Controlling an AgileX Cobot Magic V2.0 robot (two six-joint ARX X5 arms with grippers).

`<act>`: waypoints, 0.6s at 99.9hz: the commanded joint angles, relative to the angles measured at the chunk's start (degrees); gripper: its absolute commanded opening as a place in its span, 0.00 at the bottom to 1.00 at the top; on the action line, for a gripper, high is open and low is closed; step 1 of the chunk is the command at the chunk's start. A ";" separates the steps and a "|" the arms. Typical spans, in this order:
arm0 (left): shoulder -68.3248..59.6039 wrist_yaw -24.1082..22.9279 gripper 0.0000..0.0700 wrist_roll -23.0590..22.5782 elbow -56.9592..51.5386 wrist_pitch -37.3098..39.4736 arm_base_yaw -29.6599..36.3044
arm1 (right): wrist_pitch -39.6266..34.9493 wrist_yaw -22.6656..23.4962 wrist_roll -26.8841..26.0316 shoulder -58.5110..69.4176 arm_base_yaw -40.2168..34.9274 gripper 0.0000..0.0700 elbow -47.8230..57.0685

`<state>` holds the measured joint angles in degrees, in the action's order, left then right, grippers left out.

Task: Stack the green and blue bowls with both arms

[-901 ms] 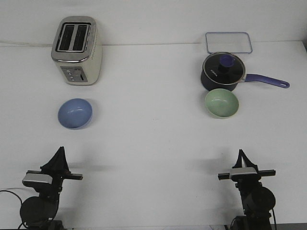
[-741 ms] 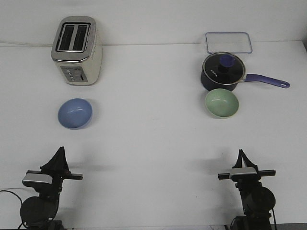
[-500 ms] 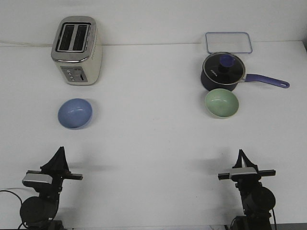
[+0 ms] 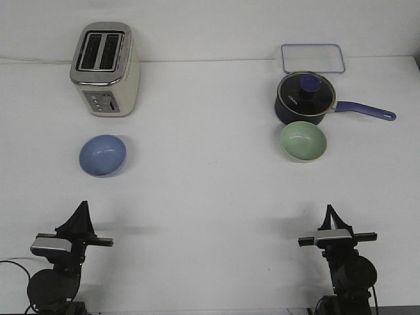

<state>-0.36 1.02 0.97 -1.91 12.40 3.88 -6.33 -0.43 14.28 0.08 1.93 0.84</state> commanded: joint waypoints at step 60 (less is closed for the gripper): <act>0.02 0.07 0.02 0.15 1.07 0.55 -0.02 | -12.81 -1.46 -34.71 13.31 -0.04 0.00 26.36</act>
<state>-0.36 1.02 0.97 -1.91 12.40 3.88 -15.49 -1.74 -19.84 8.38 1.89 22.24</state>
